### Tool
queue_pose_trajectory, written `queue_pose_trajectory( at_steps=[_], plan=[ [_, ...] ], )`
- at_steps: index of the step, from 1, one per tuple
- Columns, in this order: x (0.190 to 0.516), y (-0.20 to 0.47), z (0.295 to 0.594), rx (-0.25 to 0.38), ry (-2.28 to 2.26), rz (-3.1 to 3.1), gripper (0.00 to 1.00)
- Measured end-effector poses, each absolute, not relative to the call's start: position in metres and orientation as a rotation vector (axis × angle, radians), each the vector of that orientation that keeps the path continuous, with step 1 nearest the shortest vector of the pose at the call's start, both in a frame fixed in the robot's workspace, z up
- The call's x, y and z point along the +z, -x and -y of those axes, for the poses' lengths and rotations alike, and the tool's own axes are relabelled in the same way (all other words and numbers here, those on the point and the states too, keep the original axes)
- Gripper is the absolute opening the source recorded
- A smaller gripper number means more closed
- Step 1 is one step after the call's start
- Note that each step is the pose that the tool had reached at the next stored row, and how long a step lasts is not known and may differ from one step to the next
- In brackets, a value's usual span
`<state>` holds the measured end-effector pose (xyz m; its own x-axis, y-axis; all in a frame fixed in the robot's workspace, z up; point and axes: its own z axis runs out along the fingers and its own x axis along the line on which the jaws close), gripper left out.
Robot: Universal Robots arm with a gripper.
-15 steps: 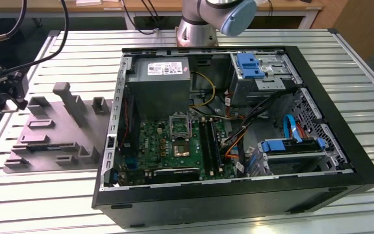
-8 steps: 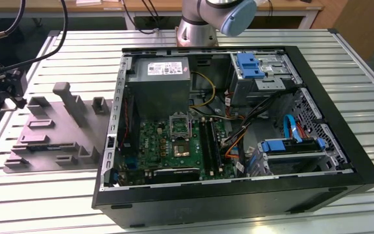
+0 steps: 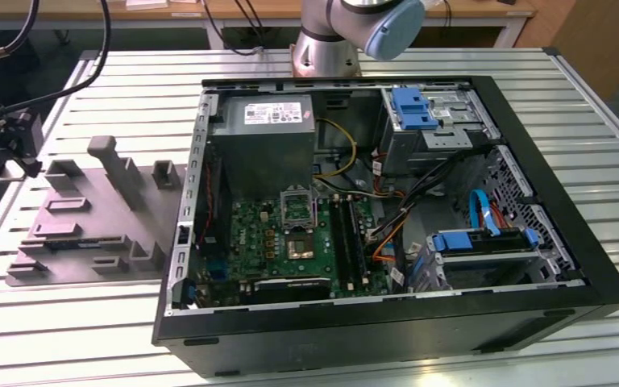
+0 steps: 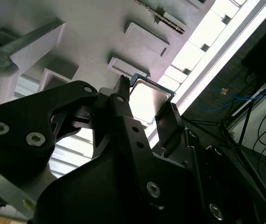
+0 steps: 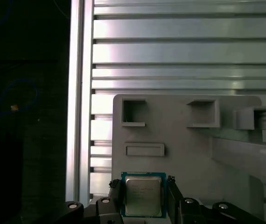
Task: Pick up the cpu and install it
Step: 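Pick up the cpu and move it towards the insertion slot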
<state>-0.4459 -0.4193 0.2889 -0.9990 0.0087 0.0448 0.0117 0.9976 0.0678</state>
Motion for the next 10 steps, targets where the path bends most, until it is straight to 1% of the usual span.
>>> queue_pose_trajectory(
  at_steps=[10],
  plan=[
    [0.2939, 0.4459, 0.4193, -0.105, 0.016, 3.095, 0.47]
  ],
)
